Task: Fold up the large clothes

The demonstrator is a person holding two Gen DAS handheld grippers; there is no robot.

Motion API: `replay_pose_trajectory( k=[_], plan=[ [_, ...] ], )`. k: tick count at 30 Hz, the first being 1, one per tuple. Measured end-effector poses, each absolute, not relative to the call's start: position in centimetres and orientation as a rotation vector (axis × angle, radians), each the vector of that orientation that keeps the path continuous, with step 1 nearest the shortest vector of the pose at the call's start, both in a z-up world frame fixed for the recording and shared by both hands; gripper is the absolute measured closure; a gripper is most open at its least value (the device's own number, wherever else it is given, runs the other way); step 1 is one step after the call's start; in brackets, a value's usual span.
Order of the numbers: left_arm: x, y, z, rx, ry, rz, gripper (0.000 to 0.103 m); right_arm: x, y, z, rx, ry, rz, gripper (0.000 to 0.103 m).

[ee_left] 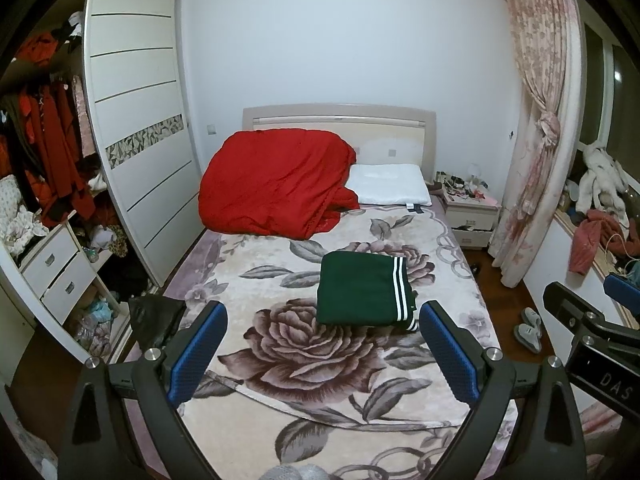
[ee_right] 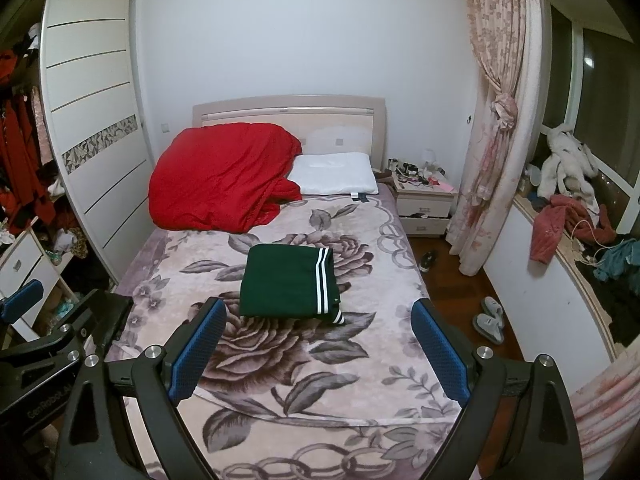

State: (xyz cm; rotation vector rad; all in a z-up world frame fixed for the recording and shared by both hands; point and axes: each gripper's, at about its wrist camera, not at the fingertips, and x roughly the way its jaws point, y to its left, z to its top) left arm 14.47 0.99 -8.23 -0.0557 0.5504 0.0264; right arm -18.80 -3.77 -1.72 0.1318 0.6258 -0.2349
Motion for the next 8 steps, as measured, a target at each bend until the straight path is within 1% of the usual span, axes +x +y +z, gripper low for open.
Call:
replay_pose_trajectory(
  k=[8],
  plan=[
    [14.25,1.65,-8.56,-0.067,0.554,0.030,0.005,-18.28,-3.82,-1.72,0.132,0.627,-0.232,0.007]
  ],
)
